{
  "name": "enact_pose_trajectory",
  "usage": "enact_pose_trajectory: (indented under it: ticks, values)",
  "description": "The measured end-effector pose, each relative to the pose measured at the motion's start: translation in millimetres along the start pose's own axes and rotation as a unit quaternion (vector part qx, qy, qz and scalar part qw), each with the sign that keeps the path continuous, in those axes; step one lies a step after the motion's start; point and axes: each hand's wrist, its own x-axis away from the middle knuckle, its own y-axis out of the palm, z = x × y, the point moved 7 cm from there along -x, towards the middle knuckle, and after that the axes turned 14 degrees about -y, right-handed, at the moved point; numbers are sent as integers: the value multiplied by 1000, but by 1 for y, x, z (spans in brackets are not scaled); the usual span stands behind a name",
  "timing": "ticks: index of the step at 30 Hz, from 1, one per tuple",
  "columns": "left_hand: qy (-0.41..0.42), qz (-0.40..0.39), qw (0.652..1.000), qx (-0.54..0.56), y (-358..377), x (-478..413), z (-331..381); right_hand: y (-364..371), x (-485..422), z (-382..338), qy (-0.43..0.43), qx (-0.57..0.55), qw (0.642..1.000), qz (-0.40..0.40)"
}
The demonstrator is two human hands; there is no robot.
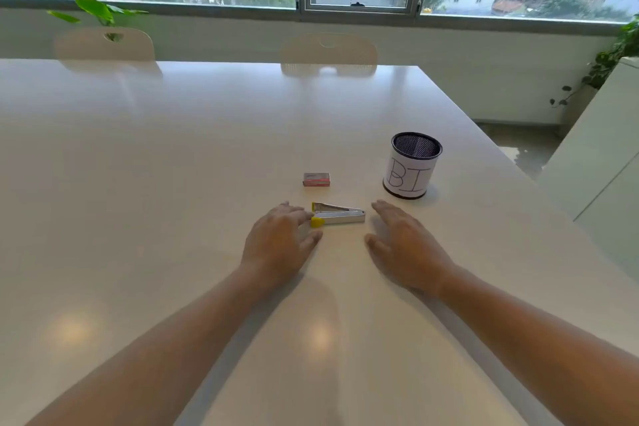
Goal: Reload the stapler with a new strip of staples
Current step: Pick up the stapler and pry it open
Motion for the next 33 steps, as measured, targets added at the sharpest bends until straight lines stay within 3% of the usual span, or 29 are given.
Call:
enact_pose_trajectory:
  ticks: [3,11,19,27,33]
  values:
    - [1,11,999,48,-2,-5,6,-8,-19,-9,-26,-30,999,35]
    - [11,10,996,85,-5,-4,15,-11,-36,-21,-71,14,997,40]
    - [87,3,983,163,-30,3,19,-4,-33,-20,-48,-136,989,-28]
    - [98,21,956,276,-26,9,19,-7,-10,-27,-102,-163,955,224]
    - [121,39,949,289,-26,15,14,-6,-8,-30,-158,-125,950,239]
